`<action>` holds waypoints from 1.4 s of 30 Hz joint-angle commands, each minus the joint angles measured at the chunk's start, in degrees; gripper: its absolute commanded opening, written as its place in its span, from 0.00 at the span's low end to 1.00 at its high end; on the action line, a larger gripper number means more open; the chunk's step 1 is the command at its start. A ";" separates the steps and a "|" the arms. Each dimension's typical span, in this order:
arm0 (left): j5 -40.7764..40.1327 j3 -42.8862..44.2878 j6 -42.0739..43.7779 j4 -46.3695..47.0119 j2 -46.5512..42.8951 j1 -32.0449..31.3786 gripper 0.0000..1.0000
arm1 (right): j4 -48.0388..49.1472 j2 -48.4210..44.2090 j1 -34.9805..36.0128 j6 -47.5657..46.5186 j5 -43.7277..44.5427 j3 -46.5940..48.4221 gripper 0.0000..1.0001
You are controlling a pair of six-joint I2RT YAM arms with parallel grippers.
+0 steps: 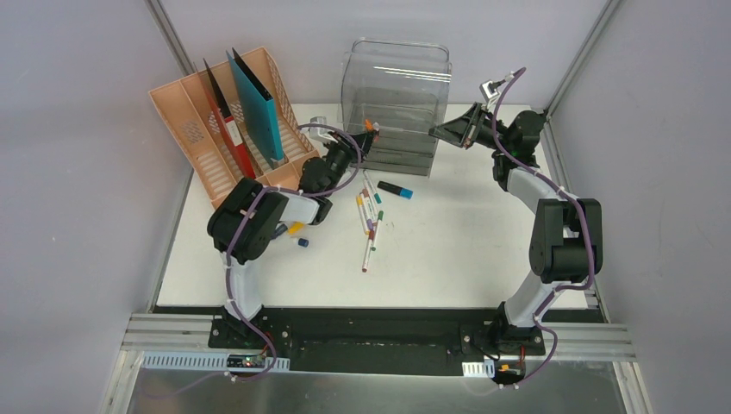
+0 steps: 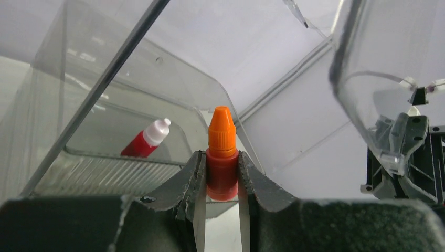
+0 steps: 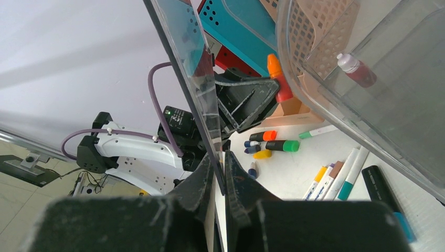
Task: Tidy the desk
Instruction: Place the stationery in the drawer.
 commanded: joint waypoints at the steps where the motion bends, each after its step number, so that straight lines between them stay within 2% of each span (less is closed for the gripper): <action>1: -4.58 4.24 4.01 8.24 2.78 0.27 0.00 | 0.62 -0.21 1.14 1.22 0.11 0.96 0.06; 23: -14.47 12.85 30.28 5.96 8.52 -1.49 0.10 | 0.58 0.18 1.32 1.14 0.06 1.05 0.06; 27: -15.23 13.74 32.48 4.94 9.11 -1.84 0.17 | 0.61 0.35 1.28 1.14 0.08 1.01 0.06; 35: -16.08 13.87 32.89 3.42 9.30 -2.20 0.48 | 0.58 0.37 1.30 1.14 -0.02 1.05 0.06; 42: -14.16 12.14 31.86 2.36 6.47 -2.47 0.49 | 0.53 0.31 1.36 1.18 -0.01 1.11 0.06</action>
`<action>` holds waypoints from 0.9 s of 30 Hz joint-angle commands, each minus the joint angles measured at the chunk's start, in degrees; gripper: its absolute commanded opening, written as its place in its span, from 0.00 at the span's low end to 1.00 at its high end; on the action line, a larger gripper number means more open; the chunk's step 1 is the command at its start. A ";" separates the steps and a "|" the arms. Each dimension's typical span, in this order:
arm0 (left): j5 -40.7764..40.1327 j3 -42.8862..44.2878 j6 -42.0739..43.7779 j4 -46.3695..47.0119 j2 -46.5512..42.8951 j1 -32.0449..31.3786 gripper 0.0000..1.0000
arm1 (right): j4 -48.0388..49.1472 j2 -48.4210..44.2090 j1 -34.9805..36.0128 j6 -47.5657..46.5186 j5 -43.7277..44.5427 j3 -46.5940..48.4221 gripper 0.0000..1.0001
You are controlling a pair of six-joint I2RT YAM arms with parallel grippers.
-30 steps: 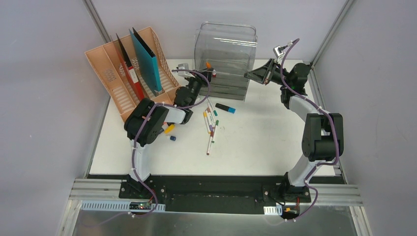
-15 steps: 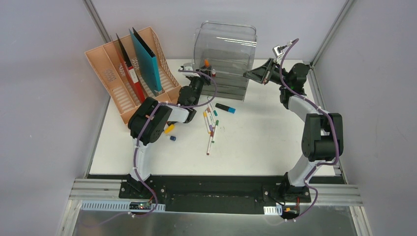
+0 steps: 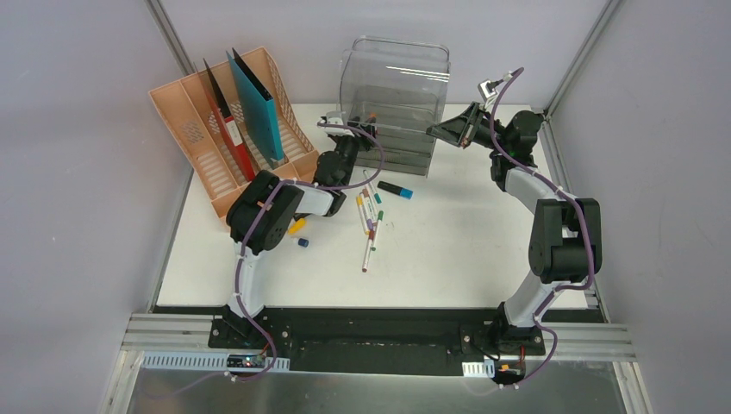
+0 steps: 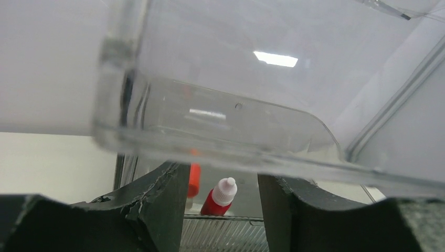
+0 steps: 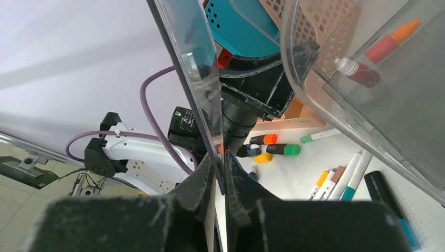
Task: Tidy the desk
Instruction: Place the stationery in the drawer.
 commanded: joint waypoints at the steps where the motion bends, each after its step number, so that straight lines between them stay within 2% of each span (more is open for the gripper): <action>1: 1.81 -0.03 0.05 0.12 -3.54 -0.54 0.49 | 0.11 0.33 0.38 1.14 -1.05 1.07 0.06; 15: 11.97 -14.65 -6.08 3.47 -13.90 -0.73 0.49 | 0.10 0.08 0.47 1.06 -1.12 1.03 0.06; 20: 18.04 -21.04 -4.22 5.56 -17.27 -0.73 0.50 | 0.10 -0.03 0.44 0.97 -1.15 1.03 0.06; 27: 22.06 -30.75 -0.36 6.19 -23.09 -0.64 0.60 | 0.10 -0.12 0.49 0.96 -1.14 1.03 0.06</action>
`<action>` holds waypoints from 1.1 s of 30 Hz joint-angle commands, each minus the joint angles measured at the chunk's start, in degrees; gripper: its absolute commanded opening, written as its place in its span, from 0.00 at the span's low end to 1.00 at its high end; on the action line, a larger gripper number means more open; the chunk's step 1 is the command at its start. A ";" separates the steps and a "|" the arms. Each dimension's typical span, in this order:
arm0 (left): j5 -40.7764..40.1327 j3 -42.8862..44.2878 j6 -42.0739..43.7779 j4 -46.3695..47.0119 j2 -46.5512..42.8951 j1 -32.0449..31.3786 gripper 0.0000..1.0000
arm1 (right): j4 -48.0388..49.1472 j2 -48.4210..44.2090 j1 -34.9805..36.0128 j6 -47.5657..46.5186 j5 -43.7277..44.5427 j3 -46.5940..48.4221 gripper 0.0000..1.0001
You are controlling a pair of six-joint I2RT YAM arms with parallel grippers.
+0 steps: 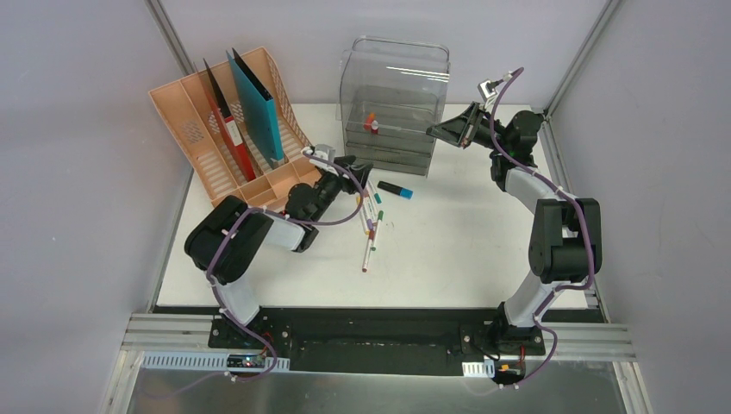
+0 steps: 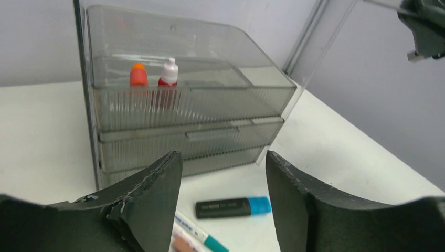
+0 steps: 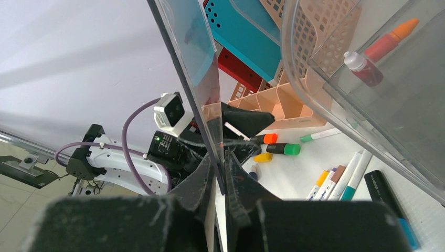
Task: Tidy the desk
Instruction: Place the stationery in the drawer, then pick up the stationery from the center of the board.
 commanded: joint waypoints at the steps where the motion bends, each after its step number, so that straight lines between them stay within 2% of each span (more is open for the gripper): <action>1: 4.33 -5.62 2.85 4.20 -5.66 -0.50 0.63 | 0.12 -0.12 0.45 0.98 -1.10 1.02 0.06; 5: 6.53 -10.90 2.52 2.96 -9.31 0.07 0.69 | 0.12 -0.04 0.45 0.92 -1.08 1.03 0.06; 8: 7.71 -13.36 1.82 -4.29 -13.73 0.62 0.69 | 0.12 0.01 0.49 0.94 -1.09 0.91 0.06; 12: 6.84 -12.08 1.41 -29.04 -23.20 0.80 0.70 | 0.12 0.01 0.49 0.94 -1.08 0.94 0.06; 16: 2.61 -5.62 2.85 -58.61 -31.96 0.83 0.73 | 0.12 0.18 0.58 0.90 -1.07 0.99 0.06; 18: -0.58 -3.56 3.39 -67.33 -34.07 0.83 0.74 | 0.12 0.30 0.66 0.90 -1.10 1.02 0.06; 24: -5.05 -3.11 0.62 -78.07 -37.87 0.88 0.74 | 0.12 0.44 0.75 0.81 -0.99 0.94 0.06; 33: -13.39 -2.53 -16.82 -88.13 -40.65 0.86 0.72 | 0.01 1.10 0.80 0.72 -1.07 0.94 0.06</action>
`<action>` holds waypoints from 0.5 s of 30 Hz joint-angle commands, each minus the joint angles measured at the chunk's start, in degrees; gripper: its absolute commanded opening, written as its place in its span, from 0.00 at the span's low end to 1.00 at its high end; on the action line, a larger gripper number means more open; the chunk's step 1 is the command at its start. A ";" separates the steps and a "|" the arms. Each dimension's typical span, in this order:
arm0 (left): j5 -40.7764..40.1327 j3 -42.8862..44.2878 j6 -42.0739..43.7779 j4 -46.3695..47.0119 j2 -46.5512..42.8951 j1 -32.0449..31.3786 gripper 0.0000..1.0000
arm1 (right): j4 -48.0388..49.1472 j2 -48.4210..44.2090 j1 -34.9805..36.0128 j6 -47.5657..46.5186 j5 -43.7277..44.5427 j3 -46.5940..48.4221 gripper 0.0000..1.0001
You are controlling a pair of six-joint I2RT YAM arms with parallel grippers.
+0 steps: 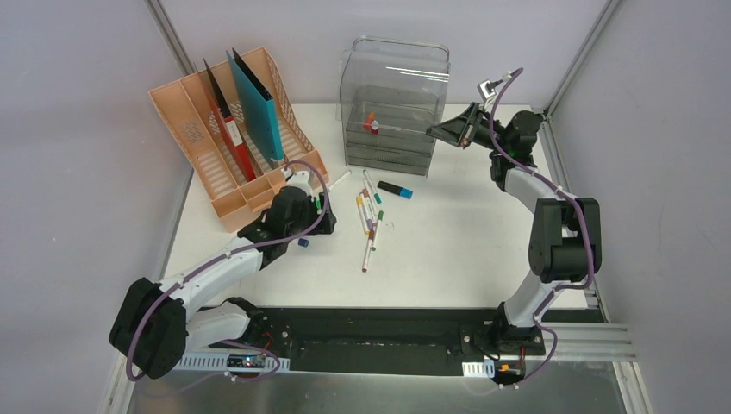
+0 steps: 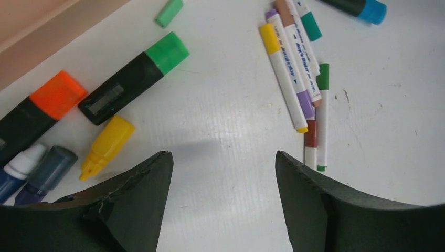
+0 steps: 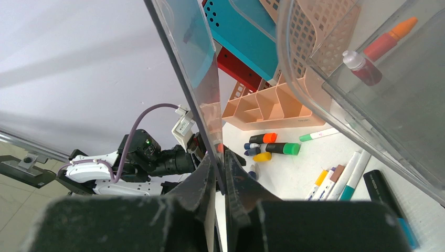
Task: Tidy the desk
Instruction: Pick up the stationery from the center of the board.
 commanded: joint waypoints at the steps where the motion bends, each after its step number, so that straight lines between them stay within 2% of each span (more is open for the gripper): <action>1: -7.43 1.99 -12.33 -7.37 -2.61 0.68 0.71 | 0.01 1.06 0.77 0.94 -1.07 1.01 0.06; 5: -11.85 2.62 -25.00 -13.40 -2.34 0.72 0.67 | 0.01 1.24 0.82 0.92 -1.06 1.03 0.06; 10: -17.02 3.65 -38.16 -21.79 -1.68 0.72 0.57 | -0.08 1.35 0.82 0.92 -1.07 1.01 0.06; 15: -19.17 5.46 -46.24 -29.31 0.23 0.68 0.53 | -0.08 1.41 0.91 0.83 -1.16 1.03 0.06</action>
